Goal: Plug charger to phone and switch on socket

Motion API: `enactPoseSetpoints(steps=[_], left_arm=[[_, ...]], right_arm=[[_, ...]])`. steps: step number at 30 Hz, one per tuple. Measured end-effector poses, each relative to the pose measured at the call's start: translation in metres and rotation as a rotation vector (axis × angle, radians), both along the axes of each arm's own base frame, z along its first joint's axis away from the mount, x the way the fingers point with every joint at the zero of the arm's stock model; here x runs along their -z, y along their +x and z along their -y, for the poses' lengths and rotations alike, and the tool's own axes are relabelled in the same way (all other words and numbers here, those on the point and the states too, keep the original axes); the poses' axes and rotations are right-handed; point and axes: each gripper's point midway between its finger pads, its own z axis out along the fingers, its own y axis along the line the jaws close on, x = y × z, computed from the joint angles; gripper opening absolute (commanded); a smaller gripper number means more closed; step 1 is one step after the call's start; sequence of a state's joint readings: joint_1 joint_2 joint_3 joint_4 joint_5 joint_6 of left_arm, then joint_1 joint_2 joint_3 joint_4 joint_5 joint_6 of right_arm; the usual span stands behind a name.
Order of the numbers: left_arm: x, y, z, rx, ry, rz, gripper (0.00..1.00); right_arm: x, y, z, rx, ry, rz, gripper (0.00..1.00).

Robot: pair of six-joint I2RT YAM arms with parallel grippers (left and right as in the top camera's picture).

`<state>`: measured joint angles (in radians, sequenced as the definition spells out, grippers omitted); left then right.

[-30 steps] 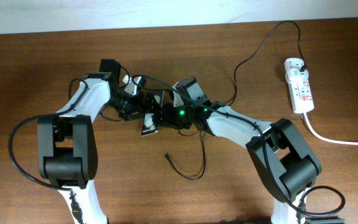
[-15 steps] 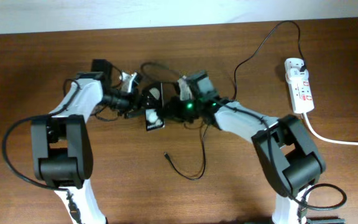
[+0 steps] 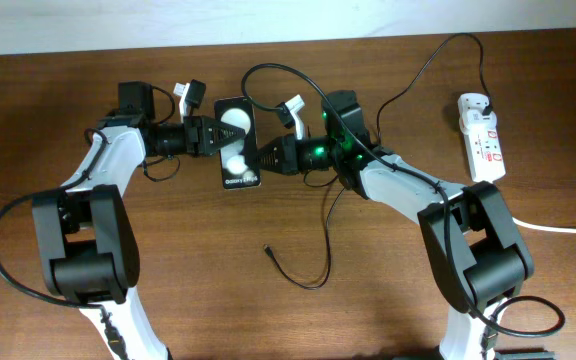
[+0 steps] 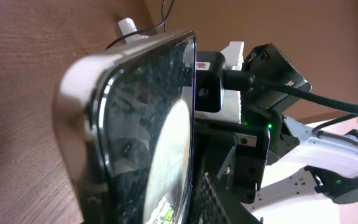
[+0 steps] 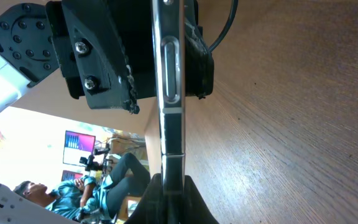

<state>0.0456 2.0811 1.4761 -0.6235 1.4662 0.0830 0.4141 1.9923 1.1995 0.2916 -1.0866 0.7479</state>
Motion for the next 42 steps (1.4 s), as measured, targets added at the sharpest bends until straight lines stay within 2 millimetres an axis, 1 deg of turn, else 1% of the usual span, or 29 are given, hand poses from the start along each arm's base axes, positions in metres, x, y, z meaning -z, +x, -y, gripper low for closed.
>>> enactPoseSetpoints(steps=[1, 2, 4, 5, 6, 7, 8, 9, 10, 11, 13, 15, 16, 17, 18, 19, 21, 22, 24, 25, 26, 27, 28, 32, 35, 38, 39, 41, 42], left_arm=[[0.0, 0.0, 0.0, 0.0, 0.0, 0.001, 0.08], [0.0, 0.0, 0.0, 0.0, 0.002, 0.001, 0.0], [-0.008, -0.002, 0.0, 0.015, -0.042, 0.006, 0.0], [-0.009, -0.003, 0.001, 0.017, -0.05, 0.007, 0.0], [-0.009, -0.003, 0.001, 0.018, -0.048, 0.008, 0.0], [-0.007, -0.002, 0.001, 0.015, -0.037, 0.006, 0.0], [-0.005, -0.002, 0.002, 0.013, -0.023, 0.005, 0.0], [0.0, 0.0, 0.005, 0.007, 0.015, 0.002, 0.0], [0.003, 0.0, 0.006, 0.003, 0.04, -0.006, 0.0], [0.013, 0.001, 0.005, -0.014, 0.101, -0.036, 0.0], [0.044, 0.001, -0.005, -0.064, 0.28, -0.113, 0.0], [0.079, -0.001, -0.024, -0.117, 0.511, -0.174, 0.0], [0.087, -0.002, -0.029, -0.126, 0.565, -0.182, 0.0], [0.099, -0.002, -0.037, -0.141, 0.661, -0.186, 0.0], [0.107, -0.003, -0.038, -0.142, 0.724, -0.185, 0.0], [0.116, -0.004, -0.039, -0.144, 0.812, -0.183, 0.0], [0.128, -0.01, -0.027, -0.124, 0.959, -0.166, 0.0], [0.129, -0.012, -0.022, -0.119, 1.006, -0.159, 0.0], [0.13, -0.015, -0.017, -0.114, 1.137, -0.134, 0.06], [0.131, -0.017, -0.013, -0.107, 1.186, -0.12, 0.06], [0.134, -0.023, -0.012, -0.095, 1.241, -0.116, 0.09], [0.134, -0.025, -0.007, -0.086, 1.258, -0.106, 0.12], [0.135, -0.027, -0.007, -0.092, 1.276, -0.111, 0.14], [0.136, -0.029, -0.011, -0.094, 1.297, -0.128, 0.14], [0.136, -0.035, -0.013, -0.08, 1.305, -0.147, 0.18], [0.136, -0.037, -0.014, -0.074, 1.309, -0.155, 0.19], [0.136, -0.037, -0.014, -0.074, 1.308, -0.155, 0.17], [0.136, -0.037, -0.013, -0.076, 1.307, -0.153, 0.17], [0.137, -0.036, -0.013, -0.077, 1.307, -0.151, 0.2]], right_arm=[[0.0, -0.001, 0.0, -0.005, 0.002, 0.005, 0.04], [-0.001, -0.001, 0.0, -0.009, 0.004, 0.01, 0.05], [-0.005, -0.004, 0.0, -0.033, 0.018, 0.012, 0.09], [-0.005, -0.005, 0.0, -0.036, 0.02, 0.014, 0.15], [-0.005, -0.005, 0.0, -0.036, 0.019, 0.013, 0.35], [-0.004, -0.004, 0.0, -0.031, 0.015, 0.009, 0.47], [-0.002, -0.004, 0.0, -0.025, 0.007, -0.003, 0.69], [0.001, -0.005, 0.0, -0.021, -0.002, -0.016, 0.79], [0.002, -0.005, 0.0, -0.02, -0.003, -0.017, 0.87], [0.002, -0.004, 0.002, -0.015, -0.003, -0.021, 0.9], [0.002, 0.0, 0.011, -0.009, 0.004, -0.032, 0.93], [0.008, 0.002, 0.027, -0.006, -0.006, -0.077, 0.95], [0.018, -0.001, 0.035, 0.002, -0.041, -0.138, 0.95], [0.046, -0.012, 0.049, 0.022, -0.132, -0.214, 0.95], [0.056, -0.016, 0.054, 0.034, -0.176, -0.244, 0.96], [0.072, -0.021, 0.062, 0.051, -0.254, -0.249, 0.97], [0.096, -0.021, 0.076, 0.094, -0.388, -0.238, 0.99], [0.103, -0.02, 0.081, 0.112, -0.433, -0.225, 0.99], [0.114, -0.016, 0.089, 0.145, -0.513, -0.203, 0.99], [0.118, -0.014, 0.091, 0.157, -0.546, -0.185, 0.99], [0.12, -0.014, 0.087, 0.16, -0.583, -0.152, 0.99], [0.12, -0.014, 0.084, 0.158, -0.601, -0.134, 0.99], [0.121, -0.015, 0.08, 0.156, -0.616, -0.118, 0.99], [0.121, -0.015, 0.08, 0.157, -0.623, -0.112, 0.99], [0.121, -0.015, 0.08, 0.157, -0.624, -0.113, 0.99], [0.121, -0.015, 0.08, 0.157, -0.624, -0.112, 0.99], [0.121, -0.015, 0.08, 0.157, -0.624, -0.113, 0.99], [0.121, -0.015, 0.08, 0.157, -0.624, -0.113, 0.99], [0.121, -0.015, 0.08, 0.157, -0.624, -0.113, 0.99]])
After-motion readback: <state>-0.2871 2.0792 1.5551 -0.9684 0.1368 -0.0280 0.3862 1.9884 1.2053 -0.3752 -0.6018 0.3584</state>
